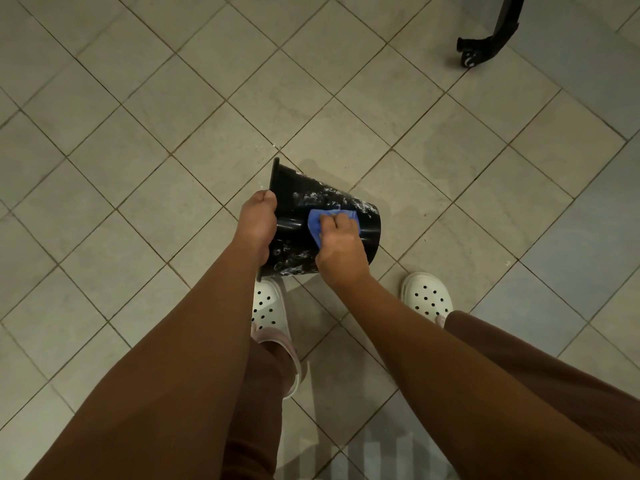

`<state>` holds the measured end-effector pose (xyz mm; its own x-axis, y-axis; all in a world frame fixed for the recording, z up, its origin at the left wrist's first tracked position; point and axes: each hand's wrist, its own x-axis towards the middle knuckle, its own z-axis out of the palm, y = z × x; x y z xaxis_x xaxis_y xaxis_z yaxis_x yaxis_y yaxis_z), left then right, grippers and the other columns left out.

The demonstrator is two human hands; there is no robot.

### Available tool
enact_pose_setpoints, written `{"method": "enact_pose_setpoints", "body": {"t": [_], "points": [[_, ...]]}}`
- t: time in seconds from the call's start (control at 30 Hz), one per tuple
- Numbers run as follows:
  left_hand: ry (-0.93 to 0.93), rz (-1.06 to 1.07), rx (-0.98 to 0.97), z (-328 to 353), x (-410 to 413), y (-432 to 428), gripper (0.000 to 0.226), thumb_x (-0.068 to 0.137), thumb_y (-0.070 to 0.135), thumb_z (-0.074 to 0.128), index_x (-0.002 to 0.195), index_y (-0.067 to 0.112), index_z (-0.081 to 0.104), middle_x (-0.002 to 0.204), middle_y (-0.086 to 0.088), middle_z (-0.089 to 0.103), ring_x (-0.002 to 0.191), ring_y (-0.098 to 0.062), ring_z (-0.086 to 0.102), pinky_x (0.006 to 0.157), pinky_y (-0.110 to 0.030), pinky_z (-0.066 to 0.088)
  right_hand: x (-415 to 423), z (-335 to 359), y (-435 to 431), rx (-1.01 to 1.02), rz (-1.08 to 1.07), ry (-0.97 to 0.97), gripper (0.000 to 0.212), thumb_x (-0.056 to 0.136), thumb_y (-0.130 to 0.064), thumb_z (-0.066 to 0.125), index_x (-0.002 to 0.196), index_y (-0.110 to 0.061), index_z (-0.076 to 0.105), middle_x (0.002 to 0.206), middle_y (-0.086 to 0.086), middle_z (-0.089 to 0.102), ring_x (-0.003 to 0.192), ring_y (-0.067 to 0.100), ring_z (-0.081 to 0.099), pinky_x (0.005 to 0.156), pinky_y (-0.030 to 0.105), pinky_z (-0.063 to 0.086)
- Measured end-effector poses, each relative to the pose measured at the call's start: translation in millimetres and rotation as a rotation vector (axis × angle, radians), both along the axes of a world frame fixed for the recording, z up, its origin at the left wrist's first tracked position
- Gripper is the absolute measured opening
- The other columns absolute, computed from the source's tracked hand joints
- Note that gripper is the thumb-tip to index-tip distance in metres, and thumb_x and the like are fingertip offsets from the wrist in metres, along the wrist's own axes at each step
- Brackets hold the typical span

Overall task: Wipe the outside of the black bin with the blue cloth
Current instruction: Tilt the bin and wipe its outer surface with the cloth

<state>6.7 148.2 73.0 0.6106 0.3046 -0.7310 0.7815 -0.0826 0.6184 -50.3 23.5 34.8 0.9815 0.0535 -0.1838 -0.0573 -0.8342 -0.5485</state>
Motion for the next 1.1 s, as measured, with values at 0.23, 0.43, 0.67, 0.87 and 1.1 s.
{"method": "enact_pose_setpoints", "body": {"t": [0.23, 0.43, 0.67, 0.87, 1.1], "points": [[-0.045, -0.051, 0.003, 3, -3, 2, 0.026, 0.102, 0.024, 0.035, 0.096, 0.015, 0.059, 0.100, -0.017, 0.064, 0.089, -0.032, 0.063, 0.084, -0.045, 0.054, 12, 3, 8, 0.122, 0.242, -0.083, 0.055, 0.076, 0.005, 0.062, 0.130, -0.002, 0.050, 0.128, 0.018, 0.048, 0.116, 0.032, 0.045, 0.096, 0.034, 0.040], [-0.025, -0.005, -0.012, 2, -5, 1, 0.023, 0.100, 0.028, 0.040, 0.095, 0.019, 0.061, 0.097, -0.014, 0.065, 0.091, -0.034, 0.064, 0.083, -0.046, 0.054, 14, -5, -7, 0.029, 0.095, 0.000, 0.053, 0.086, -0.010, 0.059, 0.136, -0.008, 0.042, 0.131, 0.015, 0.044, 0.120, 0.030, 0.040, 0.103, 0.039, 0.037], [0.038, -0.011, -0.049, 2, 4, 3, 0.040, 0.102, 0.042, 0.039, 0.116, 0.011, 0.060, 0.101, -0.013, 0.067, 0.090, -0.029, 0.066, 0.080, -0.040, 0.053, 5, -7, -13, 0.230, 0.141, -0.078, 0.057, 0.080, -0.014, 0.070, 0.131, -0.004, 0.046, 0.129, 0.017, 0.045, 0.119, 0.029, 0.044, 0.100, 0.035, 0.042], [0.041, -0.042, 0.034, 2, 5, 0, 0.031, 0.103, 0.036, 0.038, 0.118, 0.013, 0.054, 0.114, -0.016, 0.062, 0.102, -0.032, 0.062, 0.093, -0.050, 0.051, 1, -20, -23, 0.211, 0.063, -0.183, 0.041, 0.077, 0.005, 0.065, 0.118, 0.001, 0.059, 0.118, 0.022, 0.055, 0.108, 0.036, 0.055, 0.092, 0.039, 0.049], [0.019, -0.072, 0.062, 2, 1, -1, 0.034, 0.103, 0.034, 0.036, 0.124, 0.014, 0.055, 0.115, -0.014, 0.061, 0.104, -0.030, 0.061, 0.094, -0.049, 0.050, -17, -25, -16, 0.137, -0.058, -0.175, 0.049, 0.068, 0.012, 0.067, 0.115, 0.001, 0.062, 0.109, 0.022, 0.060, 0.099, 0.039, 0.059, 0.083, 0.045, 0.054]]}}
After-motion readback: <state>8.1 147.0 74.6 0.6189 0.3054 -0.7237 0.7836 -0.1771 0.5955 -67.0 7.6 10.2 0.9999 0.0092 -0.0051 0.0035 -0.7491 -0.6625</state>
